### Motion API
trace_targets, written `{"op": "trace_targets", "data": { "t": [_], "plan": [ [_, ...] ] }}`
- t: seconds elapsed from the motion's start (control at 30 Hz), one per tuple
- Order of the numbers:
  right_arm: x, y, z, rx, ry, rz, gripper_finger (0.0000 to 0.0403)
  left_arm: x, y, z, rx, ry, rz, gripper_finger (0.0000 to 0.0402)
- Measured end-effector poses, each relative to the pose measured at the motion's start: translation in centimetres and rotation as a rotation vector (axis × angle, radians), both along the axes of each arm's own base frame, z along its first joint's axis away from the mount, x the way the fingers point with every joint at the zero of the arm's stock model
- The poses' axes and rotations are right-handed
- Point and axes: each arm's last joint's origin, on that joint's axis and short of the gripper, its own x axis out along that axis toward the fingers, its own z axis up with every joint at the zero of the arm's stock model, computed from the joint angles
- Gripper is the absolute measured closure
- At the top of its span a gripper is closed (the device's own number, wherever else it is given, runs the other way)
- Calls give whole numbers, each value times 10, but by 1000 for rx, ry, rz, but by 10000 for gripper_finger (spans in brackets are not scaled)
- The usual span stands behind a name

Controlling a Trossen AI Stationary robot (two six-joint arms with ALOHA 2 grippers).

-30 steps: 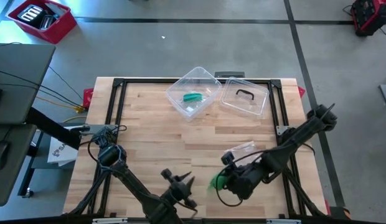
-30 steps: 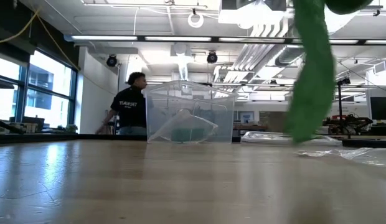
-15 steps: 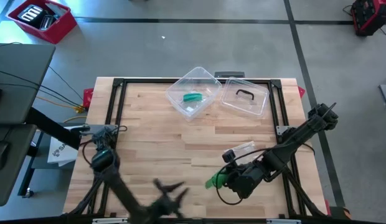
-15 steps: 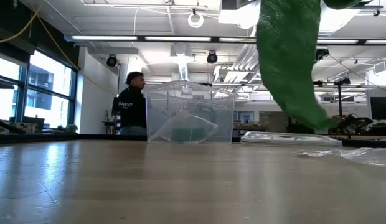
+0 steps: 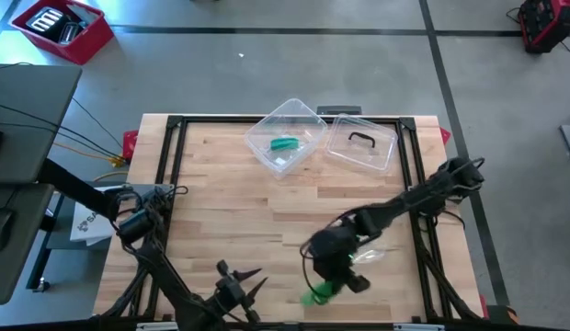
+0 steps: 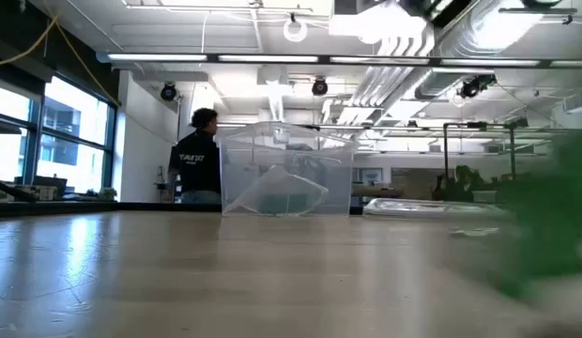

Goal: Roll bandage
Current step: Roll the green bandage

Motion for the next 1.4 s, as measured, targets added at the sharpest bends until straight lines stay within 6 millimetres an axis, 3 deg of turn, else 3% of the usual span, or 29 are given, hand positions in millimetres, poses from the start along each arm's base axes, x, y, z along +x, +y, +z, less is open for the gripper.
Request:
{"op": "trace_targets", "data": {
  "t": [0.2, 0.37, 0.53, 0.7, 0.87, 1.17, 1.27, 1.4],
  "plan": [
    [36, -48, -50, -193, -15, -95, 334, 7, 9, 1, -24, 83, 22, 275],
    [54, -89, -89, -472, -37, -194, 334, 11, 12, -2, -83, 140, 40, 275],
    [63, -112, -104, -620, -61, -260, 318, 13, 14, -2, -78, 138, 47, 275],
    [65, -121, -104, -646, -78, -278, 248, 16, 17, -2, -76, 136, 58, 275],
    [67, -122, -99, -783, -104, -351, 194, 19, 20, -2, -79, 135, 68, 275],
    [56, -102, -53, -809, -197, -379, 188, 20, 21, -2, -62, 152, 63, 275],
    [43, -85, -41, -737, -175, -305, 188, 20, 20, -2, -67, 153, 63, 275],
    [20, -47, -53, -582, -118, -97, 188, 21, 19, -2, -86, 142, 61, 275]
  ]
}}
